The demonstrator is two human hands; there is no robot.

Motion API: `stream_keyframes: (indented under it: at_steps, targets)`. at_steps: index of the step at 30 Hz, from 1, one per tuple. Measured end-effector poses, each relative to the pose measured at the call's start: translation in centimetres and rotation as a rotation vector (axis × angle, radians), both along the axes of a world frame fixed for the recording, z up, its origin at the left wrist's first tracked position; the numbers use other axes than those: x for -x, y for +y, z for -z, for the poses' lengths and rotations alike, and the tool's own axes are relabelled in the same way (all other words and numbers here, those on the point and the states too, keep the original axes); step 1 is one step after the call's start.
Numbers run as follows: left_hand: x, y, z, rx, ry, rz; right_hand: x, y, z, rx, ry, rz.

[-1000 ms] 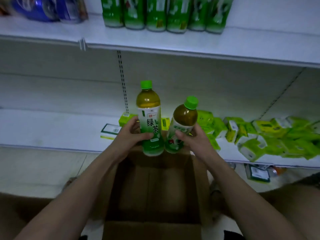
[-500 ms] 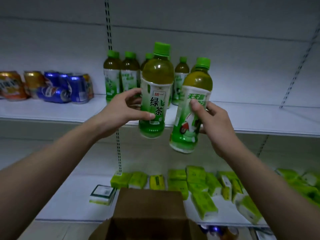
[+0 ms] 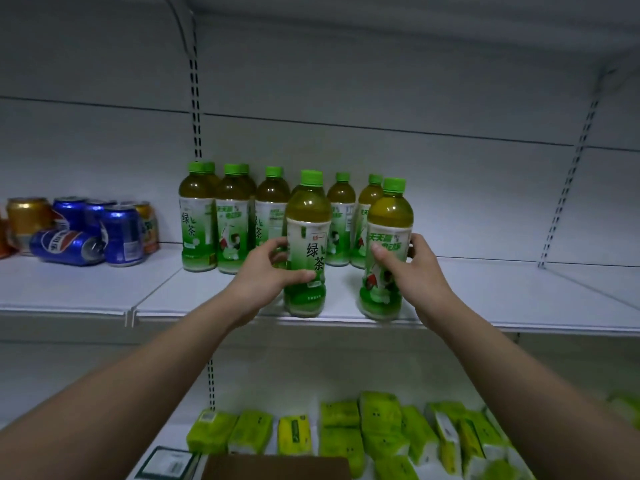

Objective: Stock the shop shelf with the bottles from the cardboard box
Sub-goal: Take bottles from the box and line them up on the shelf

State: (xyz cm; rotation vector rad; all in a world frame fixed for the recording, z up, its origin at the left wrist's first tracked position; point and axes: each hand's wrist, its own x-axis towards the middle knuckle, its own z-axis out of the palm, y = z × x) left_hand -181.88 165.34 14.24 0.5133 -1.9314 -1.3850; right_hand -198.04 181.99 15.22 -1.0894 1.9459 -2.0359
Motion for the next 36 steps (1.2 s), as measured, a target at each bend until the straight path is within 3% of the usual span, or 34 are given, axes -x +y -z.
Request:
stream_keyframes:
  at_steps: [6, 12, 21, 36]
  targets:
    - [4.3, 1.0, -0.5, 0.264, -0.186, -0.149, 2.7, -1.5, -0.6, -0.141, 0.052, -0.015]
    - [8.1, 1.6, -0.1, 0.452, -0.192, -0.321, 4.7, -3.7, -0.8, -0.171, 0.041, -0.009]
    - [11.4, 0.8, 0.1, 0.485, -0.220, -0.473, 6.8, -6.3, -0.6, -0.170, 0.051, 0.047]
    - [13.8, -0.6, -0.1, 0.440, -0.233, -0.502, 8.2, -8.8, -0.4, -0.219, 0.117, 0.213]
